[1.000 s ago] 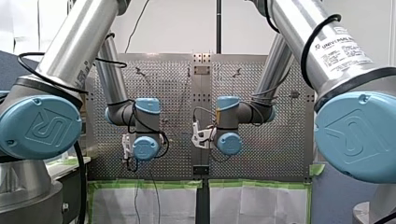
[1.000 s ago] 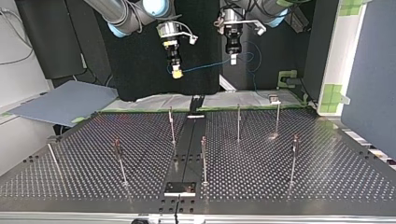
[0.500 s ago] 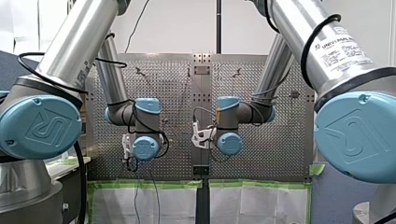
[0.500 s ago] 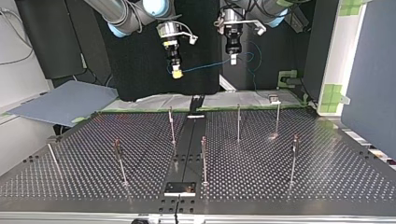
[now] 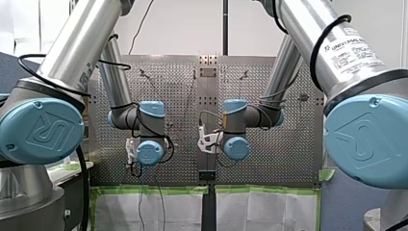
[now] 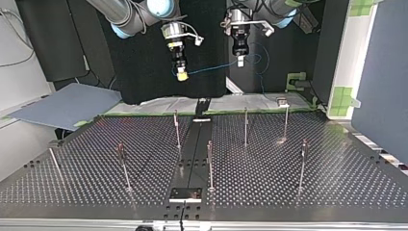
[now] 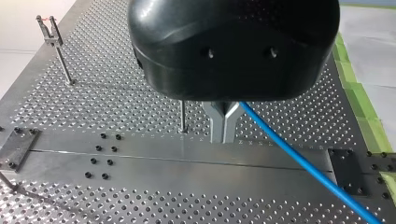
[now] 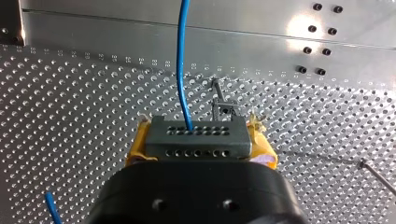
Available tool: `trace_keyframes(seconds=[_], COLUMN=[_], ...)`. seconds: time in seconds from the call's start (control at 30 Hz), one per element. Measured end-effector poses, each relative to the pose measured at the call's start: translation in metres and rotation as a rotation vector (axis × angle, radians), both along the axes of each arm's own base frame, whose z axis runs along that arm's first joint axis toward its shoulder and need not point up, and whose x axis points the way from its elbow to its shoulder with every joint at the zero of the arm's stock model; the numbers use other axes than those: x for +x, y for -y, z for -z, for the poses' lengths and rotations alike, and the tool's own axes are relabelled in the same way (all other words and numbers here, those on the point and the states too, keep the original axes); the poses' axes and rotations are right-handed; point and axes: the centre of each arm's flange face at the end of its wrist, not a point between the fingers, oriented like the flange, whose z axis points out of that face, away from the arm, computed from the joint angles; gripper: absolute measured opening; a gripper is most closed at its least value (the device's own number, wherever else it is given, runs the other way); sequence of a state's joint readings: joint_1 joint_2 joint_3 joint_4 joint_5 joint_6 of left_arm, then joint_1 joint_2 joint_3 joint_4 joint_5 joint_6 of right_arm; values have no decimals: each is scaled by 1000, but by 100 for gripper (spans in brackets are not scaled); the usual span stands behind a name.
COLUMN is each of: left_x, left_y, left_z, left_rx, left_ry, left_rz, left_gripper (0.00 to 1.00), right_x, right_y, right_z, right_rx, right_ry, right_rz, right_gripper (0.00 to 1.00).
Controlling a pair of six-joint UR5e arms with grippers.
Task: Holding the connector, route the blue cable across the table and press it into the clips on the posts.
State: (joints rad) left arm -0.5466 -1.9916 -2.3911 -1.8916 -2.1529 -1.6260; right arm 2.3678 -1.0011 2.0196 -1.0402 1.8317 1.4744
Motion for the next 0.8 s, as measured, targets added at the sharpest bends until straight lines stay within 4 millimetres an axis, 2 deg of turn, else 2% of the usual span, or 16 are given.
trace_keyframes(seconds=[0.57, 0.8], left_x=[-4, -23], left_y=[-1, -13], left_z=[-1, -8], left_rx=[10, 56], left_ry=[-6, -40], left_rz=[-1, -36], left_gripper=[2, 2], right_x=[1, 5], right_y=[-1, -13], right_z=[1, 22], right_rx=[4, 55], right_ry=[0, -49], right_rz=[0, 18], right_gripper=[0, 0])
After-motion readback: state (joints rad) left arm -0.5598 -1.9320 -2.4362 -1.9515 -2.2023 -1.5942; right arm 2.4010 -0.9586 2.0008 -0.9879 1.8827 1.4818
